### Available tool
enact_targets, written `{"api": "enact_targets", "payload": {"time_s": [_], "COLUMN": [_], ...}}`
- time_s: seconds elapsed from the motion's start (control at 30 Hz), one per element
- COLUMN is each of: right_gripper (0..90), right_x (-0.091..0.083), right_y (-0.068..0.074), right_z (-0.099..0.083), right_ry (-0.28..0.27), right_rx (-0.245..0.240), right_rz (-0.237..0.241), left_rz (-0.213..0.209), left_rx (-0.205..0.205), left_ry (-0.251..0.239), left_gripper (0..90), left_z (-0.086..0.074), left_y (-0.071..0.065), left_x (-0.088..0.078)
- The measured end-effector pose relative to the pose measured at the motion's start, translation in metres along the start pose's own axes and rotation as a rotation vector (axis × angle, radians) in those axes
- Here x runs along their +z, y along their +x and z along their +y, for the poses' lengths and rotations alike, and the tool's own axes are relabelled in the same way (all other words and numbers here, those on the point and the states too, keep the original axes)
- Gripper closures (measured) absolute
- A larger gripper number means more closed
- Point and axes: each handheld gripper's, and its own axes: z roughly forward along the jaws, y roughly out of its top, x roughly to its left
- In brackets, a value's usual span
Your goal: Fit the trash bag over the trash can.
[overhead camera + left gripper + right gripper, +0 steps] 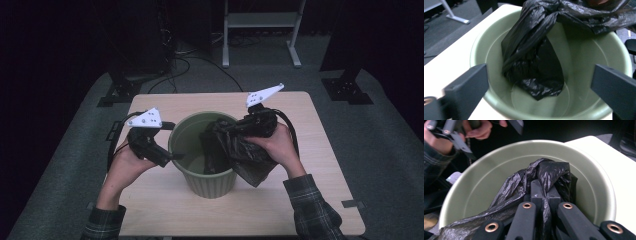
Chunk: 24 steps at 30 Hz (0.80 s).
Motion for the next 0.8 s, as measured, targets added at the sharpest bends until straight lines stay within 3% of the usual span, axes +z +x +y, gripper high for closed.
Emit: {"api": "enact_targets", "payload": {"time_s": [0.23, 0.33, 0.57, 0.67, 0.8], "right_gripper": [87.6, 87.6, 87.5, 87.3, 82.7], "right_x": [0.006, 0.008, 0.011, 0.011, 0.011], "right_y": [0.007, 0.008, 0.008, 0.009, 0.009], "right_z": [0.009, 0.010, 0.010, 0.010, 0.009], "right_ry": [0.002, -0.004, -0.016, -0.021, -0.018], "right_rx": [-0.023, -0.031, -0.027, -0.027, -0.026], "right_rz": [0.046, 0.064, 0.104, 0.112, 0.107], "left_rz": [-0.035, -0.066, -0.096, -0.123, -0.168], "left_rx": [0.019, 0.025, 0.054, 0.055, 0.043], "left_ry": [0.006, 0.005, 0.048, 0.068, 0.110], "left_gripper": [6.0, 11.2, 26.0, 40.9, 75.1], "left_z": [0.012, 0.016, 0.023, 0.024, 0.024], "left_y": [0.006, 0.007, 0.011, 0.012, 0.013], "left_x": [0.014, 0.021, 0.039, 0.046, 0.049]}}
